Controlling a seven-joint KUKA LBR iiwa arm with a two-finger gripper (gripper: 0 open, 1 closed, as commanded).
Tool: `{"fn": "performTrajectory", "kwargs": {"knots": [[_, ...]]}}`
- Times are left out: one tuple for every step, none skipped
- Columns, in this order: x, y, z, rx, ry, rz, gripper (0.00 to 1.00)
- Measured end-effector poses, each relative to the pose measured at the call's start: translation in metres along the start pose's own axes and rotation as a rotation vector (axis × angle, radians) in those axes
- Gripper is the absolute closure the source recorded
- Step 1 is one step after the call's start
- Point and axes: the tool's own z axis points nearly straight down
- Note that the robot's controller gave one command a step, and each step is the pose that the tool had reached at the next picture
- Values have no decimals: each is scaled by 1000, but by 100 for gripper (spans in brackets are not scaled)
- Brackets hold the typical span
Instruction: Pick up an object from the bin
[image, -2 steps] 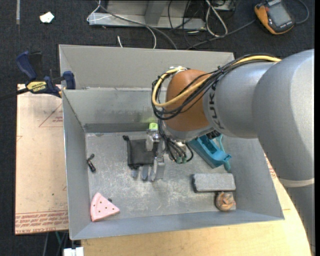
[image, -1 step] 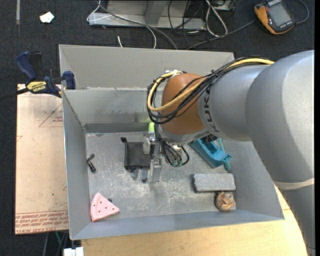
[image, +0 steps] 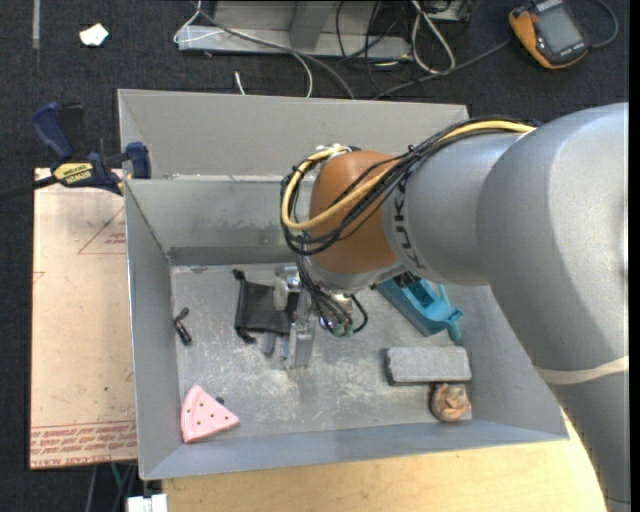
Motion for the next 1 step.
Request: {"fn": "performTrajectory", "kwargs": {"knots": [[-15, -6, 2, -1, -3, 192, 100]]}}
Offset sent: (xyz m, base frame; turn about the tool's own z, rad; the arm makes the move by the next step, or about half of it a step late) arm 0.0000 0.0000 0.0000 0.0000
